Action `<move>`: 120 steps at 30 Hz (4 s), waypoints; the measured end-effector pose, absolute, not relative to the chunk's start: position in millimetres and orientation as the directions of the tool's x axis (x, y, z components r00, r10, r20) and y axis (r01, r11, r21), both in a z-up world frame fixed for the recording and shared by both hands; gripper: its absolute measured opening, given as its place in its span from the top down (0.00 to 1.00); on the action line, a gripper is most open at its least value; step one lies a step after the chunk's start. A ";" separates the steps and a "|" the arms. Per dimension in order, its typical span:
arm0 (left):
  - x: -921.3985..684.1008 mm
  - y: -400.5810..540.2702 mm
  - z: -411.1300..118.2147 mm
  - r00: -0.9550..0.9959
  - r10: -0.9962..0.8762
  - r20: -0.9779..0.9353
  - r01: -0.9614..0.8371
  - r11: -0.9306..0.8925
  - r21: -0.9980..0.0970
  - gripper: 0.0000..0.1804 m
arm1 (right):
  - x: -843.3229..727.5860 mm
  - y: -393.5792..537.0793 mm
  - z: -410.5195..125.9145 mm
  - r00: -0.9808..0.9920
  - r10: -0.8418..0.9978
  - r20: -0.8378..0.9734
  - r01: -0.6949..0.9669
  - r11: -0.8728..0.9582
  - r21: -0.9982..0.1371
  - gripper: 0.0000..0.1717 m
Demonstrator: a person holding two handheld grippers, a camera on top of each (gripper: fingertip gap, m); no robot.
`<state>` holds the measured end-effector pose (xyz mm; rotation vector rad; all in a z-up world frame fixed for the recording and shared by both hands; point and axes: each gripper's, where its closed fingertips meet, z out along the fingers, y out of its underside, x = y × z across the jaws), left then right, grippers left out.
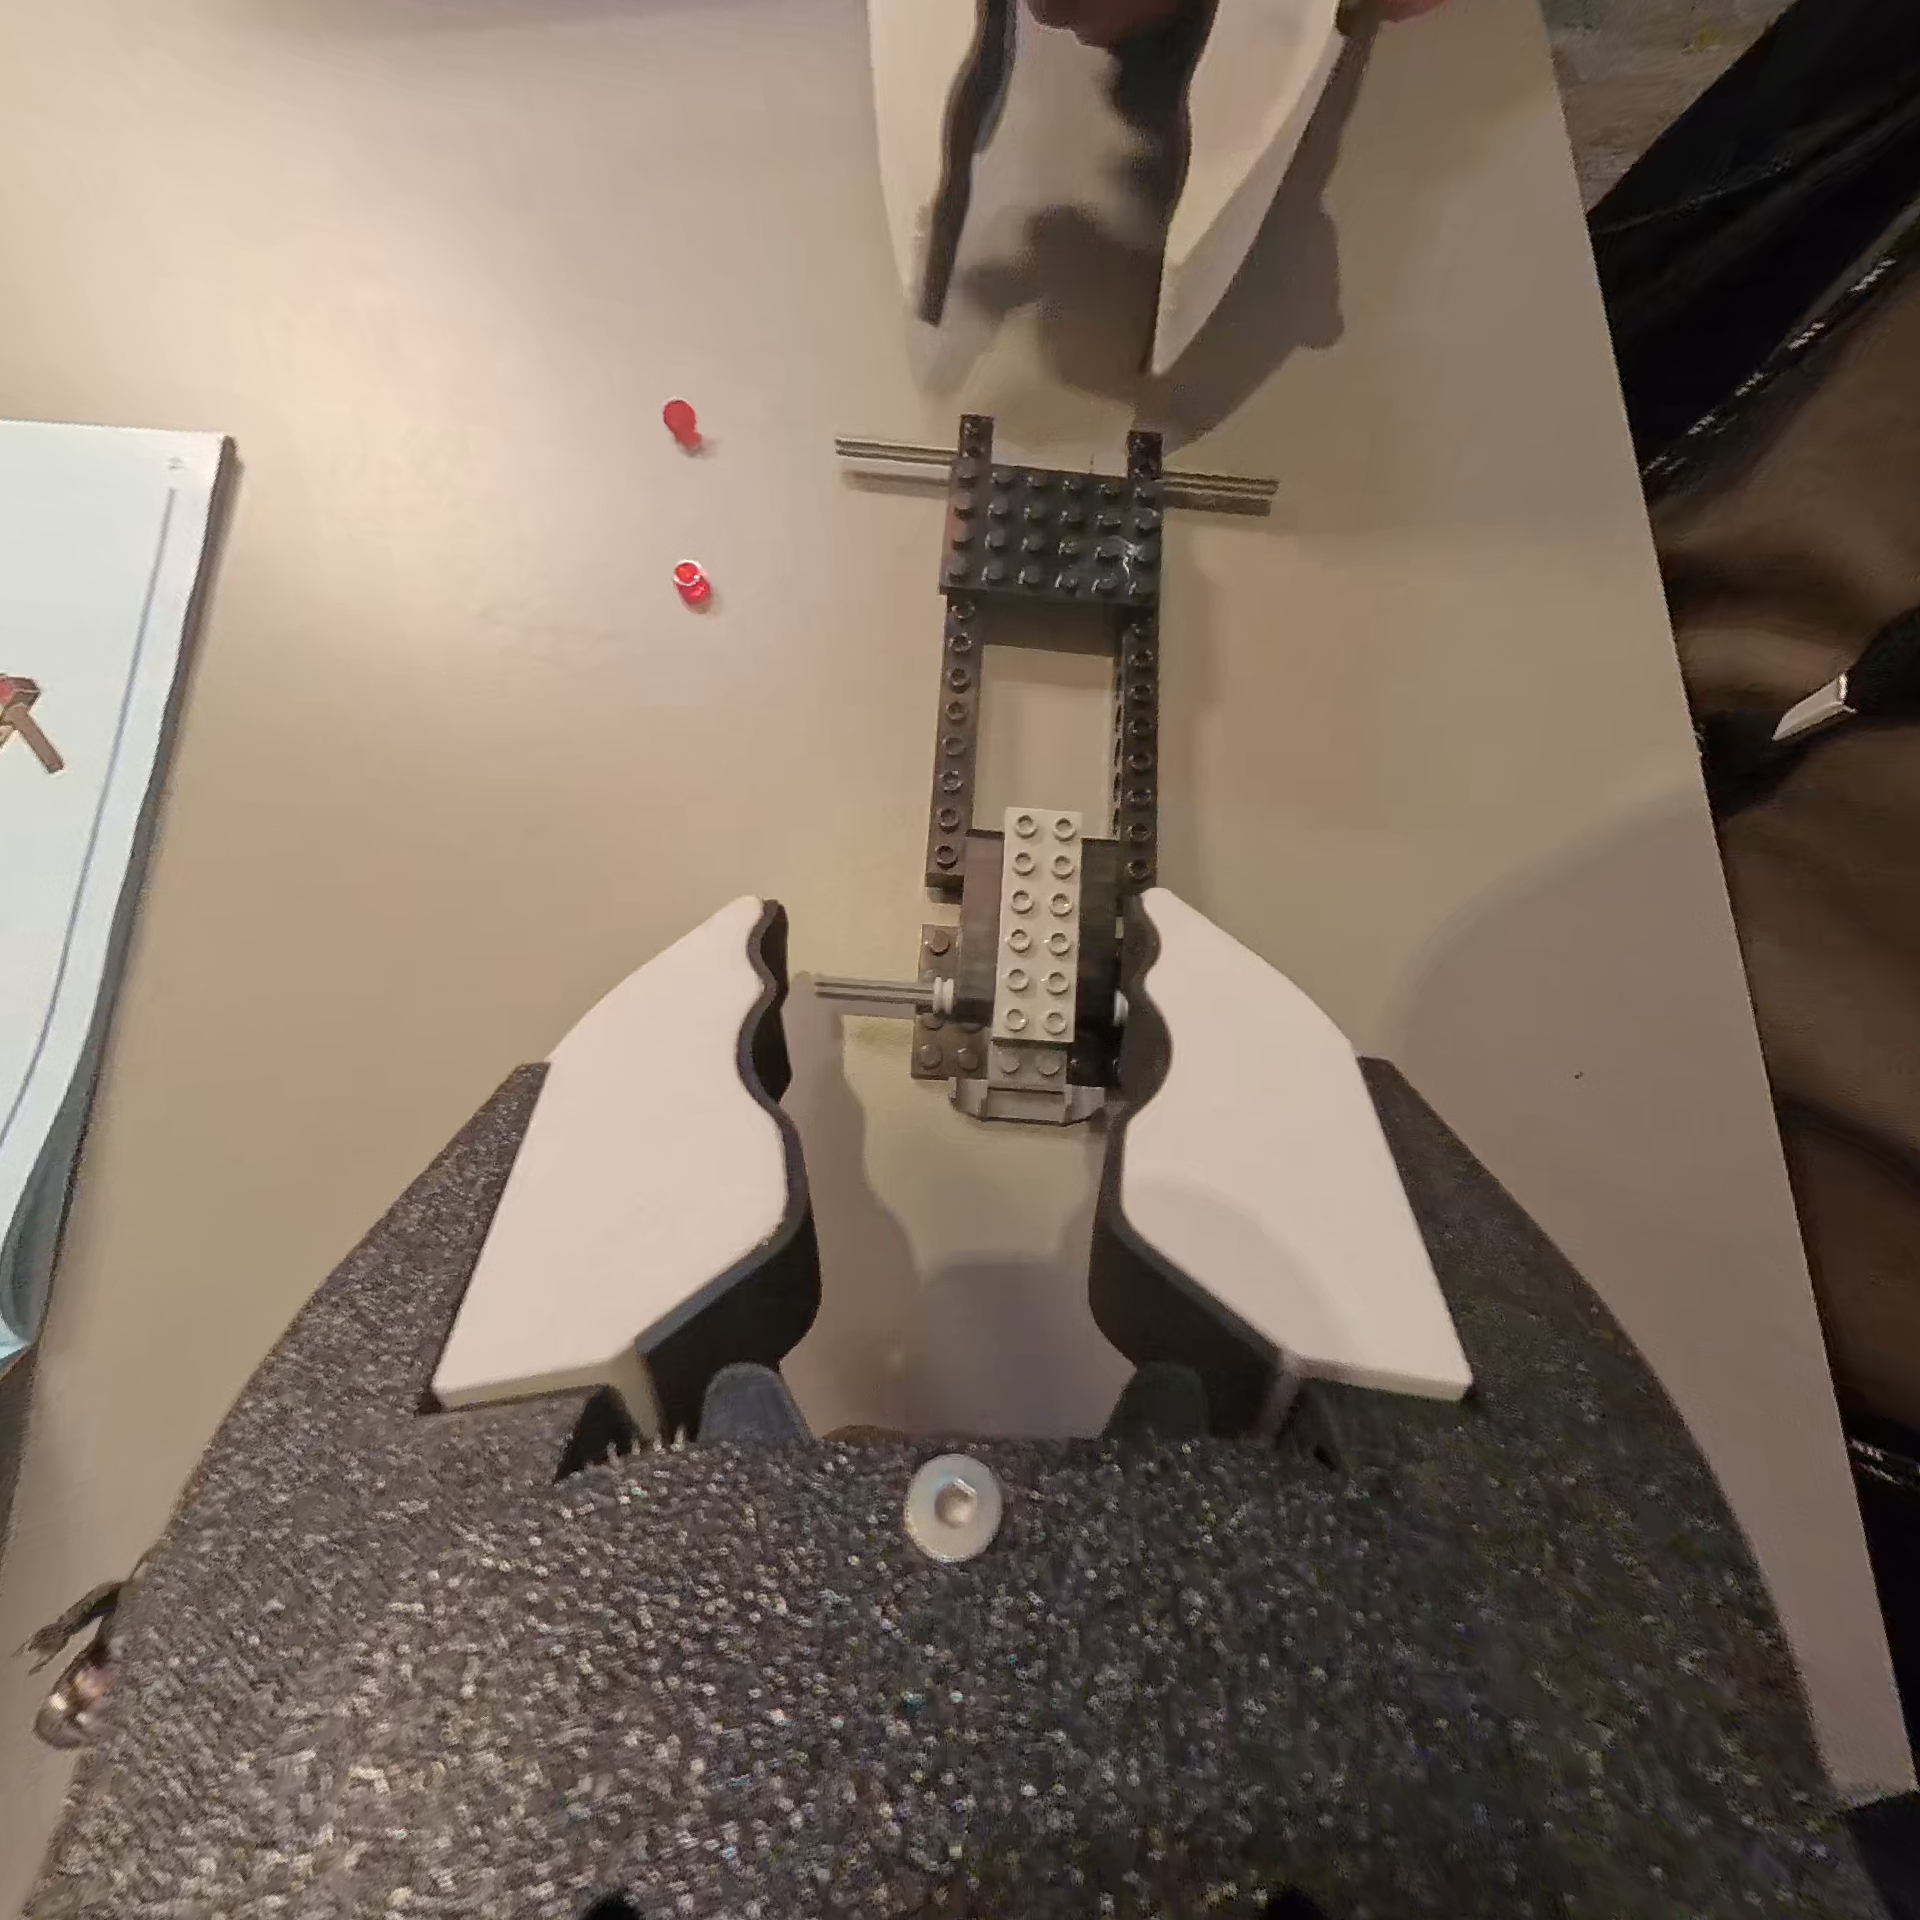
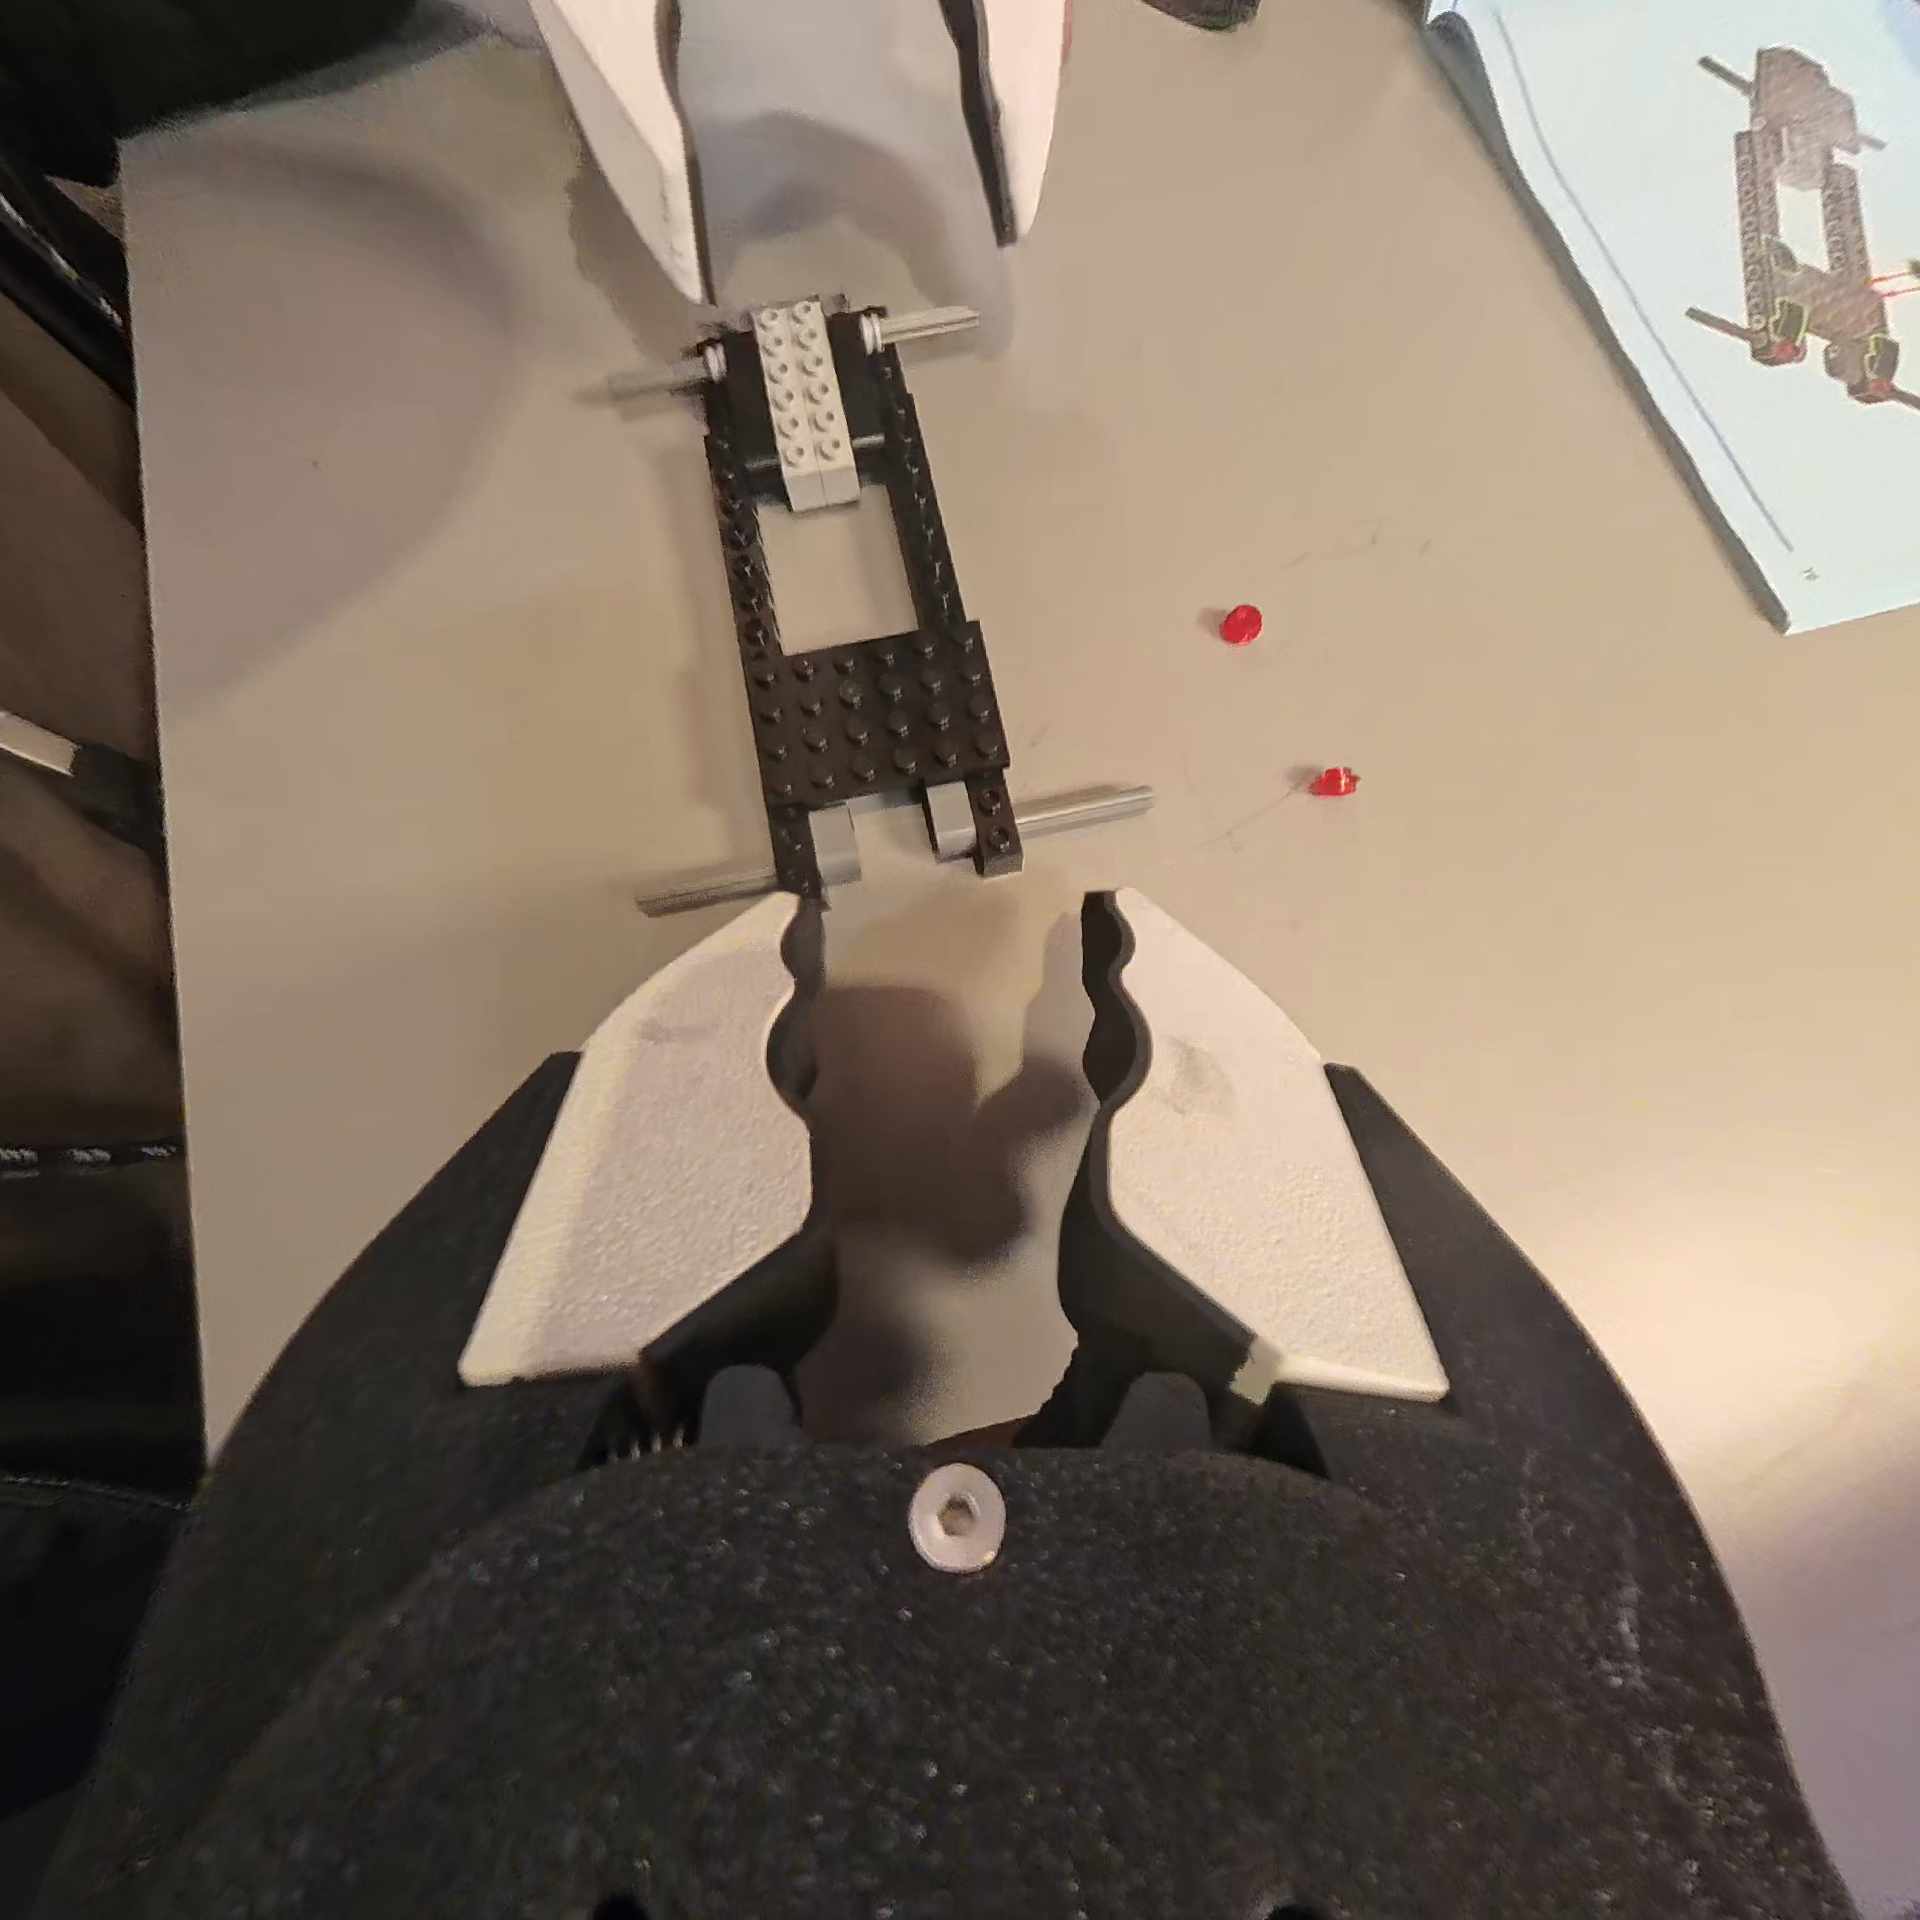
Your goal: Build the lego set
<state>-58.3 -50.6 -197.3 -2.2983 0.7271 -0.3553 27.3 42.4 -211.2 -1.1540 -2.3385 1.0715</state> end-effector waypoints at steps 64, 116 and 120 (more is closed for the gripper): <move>-27.2 -33.7 -226.8 0.780 -0.626 -0.008 -0.496 -0.610 -0.618 0.71 | 43.0 72.2 -222.3 -0.567 0.814 0.125 0.582 0.503 -0.639 0.69; -57.7 -10.5 -130.9 0.026 -0.291 0.956 0.846 -0.503 -0.176 0.71 | -76.8 25.9 -143.7 -0.043 -0.096 0.994 -0.073 0.993 0.093 0.75; -47.6 -13.7 -132.8 0.001 -0.290 0.957 0.837 -0.524 -0.160 0.71 | -79.2 20.4 -145.8 -0.033 -0.127 0.991 -0.084 0.989 0.124 0.78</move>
